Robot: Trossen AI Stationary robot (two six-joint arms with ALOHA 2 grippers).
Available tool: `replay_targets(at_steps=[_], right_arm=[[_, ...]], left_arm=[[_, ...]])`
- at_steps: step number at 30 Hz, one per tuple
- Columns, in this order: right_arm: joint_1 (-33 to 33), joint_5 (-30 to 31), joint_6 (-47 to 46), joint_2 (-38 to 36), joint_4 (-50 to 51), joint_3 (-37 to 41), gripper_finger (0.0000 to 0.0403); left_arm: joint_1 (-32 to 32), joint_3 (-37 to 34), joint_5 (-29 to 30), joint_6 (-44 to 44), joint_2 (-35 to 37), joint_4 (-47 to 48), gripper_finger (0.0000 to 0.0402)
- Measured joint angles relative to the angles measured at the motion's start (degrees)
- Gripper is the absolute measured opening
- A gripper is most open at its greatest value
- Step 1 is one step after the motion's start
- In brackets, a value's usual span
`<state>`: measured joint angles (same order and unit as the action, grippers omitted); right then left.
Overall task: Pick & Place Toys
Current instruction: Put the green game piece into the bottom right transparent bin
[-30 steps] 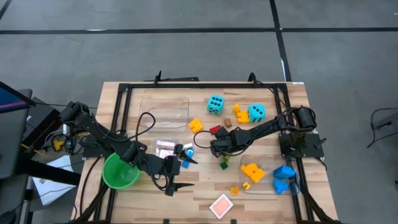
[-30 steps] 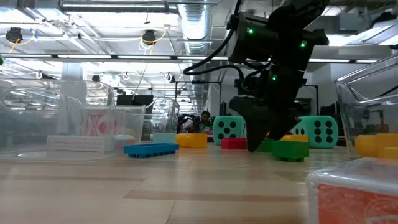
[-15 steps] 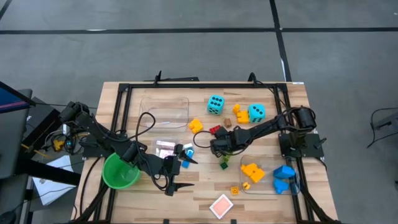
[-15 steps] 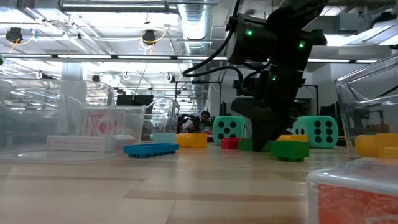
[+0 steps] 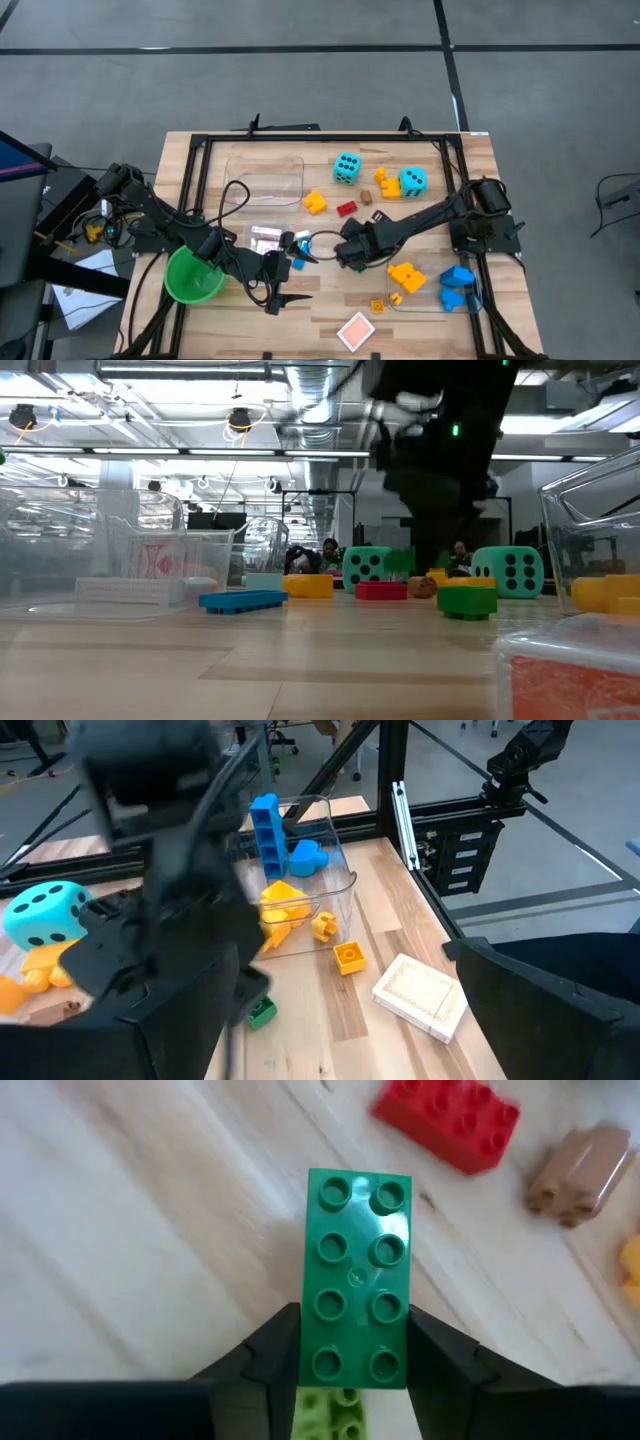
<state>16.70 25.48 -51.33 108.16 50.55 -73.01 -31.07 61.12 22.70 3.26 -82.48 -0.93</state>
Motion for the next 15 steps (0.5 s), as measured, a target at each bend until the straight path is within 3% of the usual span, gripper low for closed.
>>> replay_targets(at_steps=[6, 15], right_arm=[[4.72, 4.26, -2.87, -0.09, 7.53, -6.39, 0.0137], [10.49, 8.4, -18.47, -0.18, 28.19, -10.93, 0.0138]], left_arm=[[0.0, 0.0, 0.0, -1.48, 0.0, 0.04, 0.0369], [0.42, 0.0, -0.02, -4.06, 0.0, 0.0, 0.0369]])
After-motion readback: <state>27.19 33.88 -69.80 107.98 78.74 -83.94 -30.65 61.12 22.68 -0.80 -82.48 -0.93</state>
